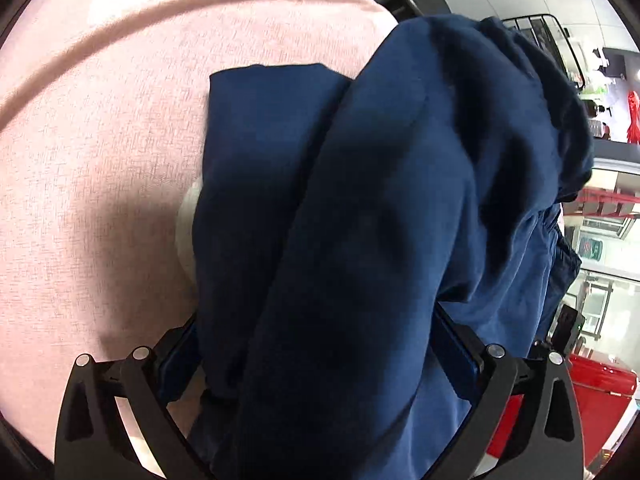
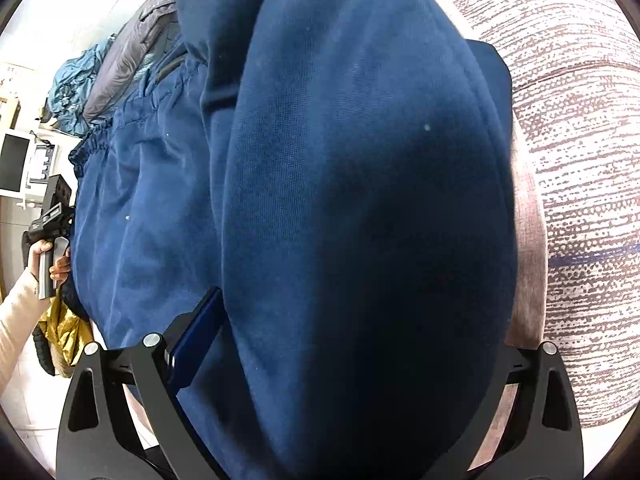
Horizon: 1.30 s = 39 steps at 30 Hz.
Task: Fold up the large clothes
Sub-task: 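Grasp the jacket hem with both grippers and lift it, then fold the hem over toward the collar with both grippers and release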
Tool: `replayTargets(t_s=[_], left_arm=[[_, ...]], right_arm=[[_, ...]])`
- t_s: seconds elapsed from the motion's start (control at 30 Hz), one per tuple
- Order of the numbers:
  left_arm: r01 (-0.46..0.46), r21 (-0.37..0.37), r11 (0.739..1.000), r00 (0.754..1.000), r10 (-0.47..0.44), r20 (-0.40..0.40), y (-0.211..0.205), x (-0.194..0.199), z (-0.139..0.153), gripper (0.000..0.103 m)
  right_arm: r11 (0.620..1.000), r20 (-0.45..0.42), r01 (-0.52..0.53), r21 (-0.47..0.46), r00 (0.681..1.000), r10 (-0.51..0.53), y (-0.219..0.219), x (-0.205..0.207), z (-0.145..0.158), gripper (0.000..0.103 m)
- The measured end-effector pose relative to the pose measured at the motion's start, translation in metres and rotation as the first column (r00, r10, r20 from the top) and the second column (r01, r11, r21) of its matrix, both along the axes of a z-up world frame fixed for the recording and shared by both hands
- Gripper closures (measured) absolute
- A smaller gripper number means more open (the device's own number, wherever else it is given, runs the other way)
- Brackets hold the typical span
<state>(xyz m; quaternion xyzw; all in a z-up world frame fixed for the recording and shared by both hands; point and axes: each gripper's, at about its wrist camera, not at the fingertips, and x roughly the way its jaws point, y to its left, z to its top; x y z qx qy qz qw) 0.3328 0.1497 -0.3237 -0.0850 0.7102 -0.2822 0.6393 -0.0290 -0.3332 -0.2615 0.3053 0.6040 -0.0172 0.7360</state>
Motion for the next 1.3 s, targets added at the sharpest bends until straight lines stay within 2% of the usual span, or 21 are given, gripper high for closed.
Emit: replayTargets(t_s=[0.23,0.33,0.4,0.43,0.47,0.5,0.53,0.6,0.67,0.73,0.83,0.93,1.03,1.1,1.2,1.3], left_arm=[[0.003,-0.011,1.0,0.998,-0.002,0.06,-0.009,-0.018,0.008,0.005],[-0.018,-0.02,1.0,0.997,0.019,0.072,-0.02,-0.022,0.013,0.01],[-0.005,-0.026,1.0,0.997,0.007,0.083,-0.025,-0.03,0.019,0.02],[0.006,-0.026,1.0,0.996,-0.004,0.086,-0.025,-0.032,0.023,0.023],[0.027,-0.025,0.999,0.995,-0.025,0.094,-0.027,-0.036,0.028,0.029],[0.043,-0.022,0.999,0.994,-0.04,0.102,-0.029,-0.039,0.032,0.036],[0.059,-0.014,0.998,0.992,-0.057,0.108,-0.032,-0.043,0.038,0.04],[0.064,-0.013,0.998,0.991,-0.062,0.117,-0.037,-0.045,0.048,0.058],[0.077,-0.025,0.997,0.987,-0.072,0.144,-0.044,-0.049,0.065,0.067],[0.112,-0.031,0.993,0.976,-0.104,0.189,-0.054,-0.054,0.084,0.071],[0.177,-0.084,0.981,0.954,-0.15,0.26,-0.08,-0.064,0.126,0.076],[0.276,-0.08,0.958,0.917,-0.238,0.319,-0.115,-0.076,0.161,0.077],[0.383,-0.102,0.918,0.87,-0.322,0.374,-0.159,-0.092,0.196,0.078],[0.44,-0.129,0.889,0.843,-0.358,0.402,-0.202,-0.107,0.214,0.078],[0.514,-0.18,0.839,0.808,-0.402,0.431,-0.276,-0.118,0.241,0.078],[0.593,-0.197,0.781,0.76,-0.462,0.458,-0.341,-0.135,0.251,0.078]], right_arm=[[0.999,-0.005,0.01,-0.045,1.0,-0.01,0.008,0.002,0.002,0.009],[0.997,-0.025,0.019,-0.072,0.999,-0.02,0.014,0.004,0.008,0.019],[0.996,-0.021,0.018,-0.086,1.0,-0.02,0.018,0.002,0.016,0.04],[0.996,-0.016,0.021,-0.092,1.0,-0.023,0.021,0.001,0.021,0.047],[0.996,-0.007,0.034,-0.087,0.999,-0.034,0.024,-0.002,0.028,0.06],[0.996,0.0,0.041,-0.082,0.999,-0.041,0.027,-0.005,0.034,0.067],[0.996,0.015,0.041,-0.084,0.999,-0.04,0.031,-0.009,0.043,0.069],[0.995,0.039,0.045,-0.083,0.998,-0.042,0.035,-0.015,0.055,0.074],[0.996,0.062,0.065,-0.064,0.996,-0.061,0.035,-0.022,0.066,0.076],[0.996,0.088,0.076,-0.047,0.994,-0.072,0.035,-0.028,0.082,0.078],[0.997,0.129,0.058,-0.057,0.99,-0.051,0.04,-0.037,0.109,0.08],[0.991,0.171,0.066,-0.119,0.984,-0.045,0.044,-0.055,0.146,0.08],[0.975,0.24,0.148,-0.167,0.965,-0.106,0.028,-0.09,0.194,0.081],[0.964,0.266,0.197,-0.181,0.953,-0.145,0.013,-0.118,0.216,0.081],[0.926,0.31,0.315,-0.211,0.919,-0.242,-0.019,-0.171,0.243,0.081],[0.857,0.341,0.464,-0.223,0.861,-0.377,-0.047,-0.228,0.256,0.081]])
